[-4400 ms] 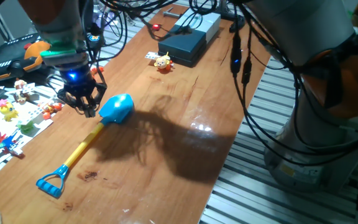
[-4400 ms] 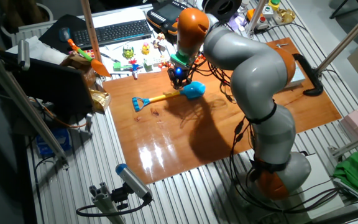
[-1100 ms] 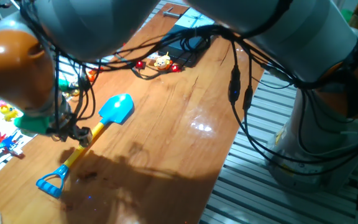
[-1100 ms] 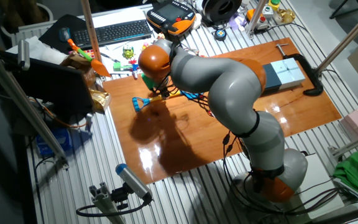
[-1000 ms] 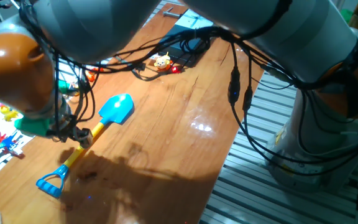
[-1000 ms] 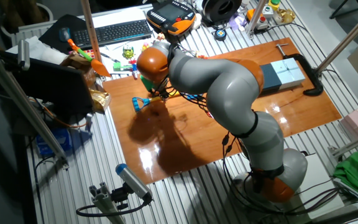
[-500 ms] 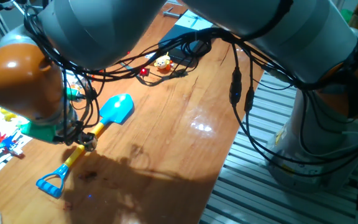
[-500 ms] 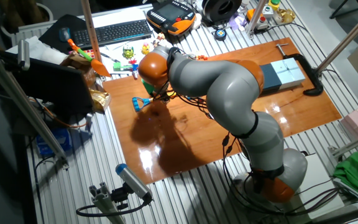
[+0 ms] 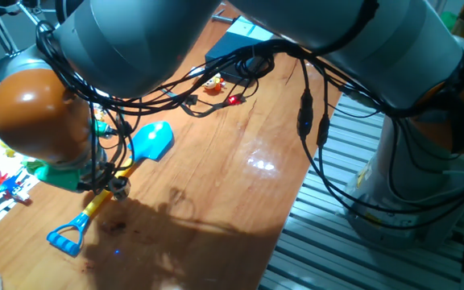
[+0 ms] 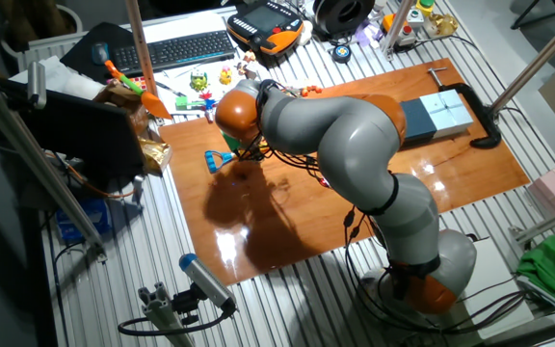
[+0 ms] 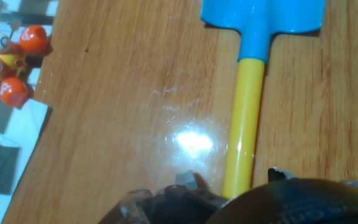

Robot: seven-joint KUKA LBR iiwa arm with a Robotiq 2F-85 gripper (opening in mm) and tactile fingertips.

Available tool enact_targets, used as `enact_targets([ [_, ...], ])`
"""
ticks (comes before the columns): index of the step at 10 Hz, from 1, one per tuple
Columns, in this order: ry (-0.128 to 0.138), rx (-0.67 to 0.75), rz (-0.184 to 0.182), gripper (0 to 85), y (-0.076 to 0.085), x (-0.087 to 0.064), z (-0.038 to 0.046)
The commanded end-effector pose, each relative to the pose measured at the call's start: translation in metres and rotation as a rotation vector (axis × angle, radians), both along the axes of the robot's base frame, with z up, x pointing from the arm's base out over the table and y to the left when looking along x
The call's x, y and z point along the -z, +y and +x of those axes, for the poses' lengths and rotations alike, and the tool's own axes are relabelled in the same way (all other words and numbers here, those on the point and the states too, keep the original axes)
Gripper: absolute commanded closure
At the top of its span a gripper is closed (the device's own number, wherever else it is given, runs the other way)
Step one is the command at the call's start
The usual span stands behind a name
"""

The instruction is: Use a shovel to scoop up an object

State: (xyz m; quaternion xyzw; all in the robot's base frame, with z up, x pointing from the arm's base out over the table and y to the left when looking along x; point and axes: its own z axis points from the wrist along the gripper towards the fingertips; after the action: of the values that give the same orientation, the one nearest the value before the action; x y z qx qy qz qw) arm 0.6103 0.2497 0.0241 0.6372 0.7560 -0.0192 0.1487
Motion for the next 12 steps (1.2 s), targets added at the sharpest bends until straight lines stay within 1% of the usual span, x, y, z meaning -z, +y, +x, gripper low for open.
enact_targets([
  [1,0.001,-0.003,-0.002,30.0,0.0,0.0,-0.0001],
  [3,0.005,-0.017,-0.005,37.7,-0.003,0.002,-0.0005],
  [4,0.008,-0.029,-0.002,43.3,-0.004,0.002,-0.0006],
  [5,0.004,-0.038,0.003,51.3,-0.005,0.003,-0.0007],
  [7,-0.005,-0.063,0.009,72.3,-0.006,0.003,-0.0011],
  [8,-0.01,-0.073,0.017,81.0,-0.007,0.003,-0.0014],
  [9,-0.002,-0.08,0.022,81.0,-0.008,0.001,-0.0008],
  [11,0.004,-0.082,0.029,83.0,-0.012,-0.002,0.0011],
  [12,0.018,-0.075,0.049,84.3,-0.016,-0.008,0.0024],
])
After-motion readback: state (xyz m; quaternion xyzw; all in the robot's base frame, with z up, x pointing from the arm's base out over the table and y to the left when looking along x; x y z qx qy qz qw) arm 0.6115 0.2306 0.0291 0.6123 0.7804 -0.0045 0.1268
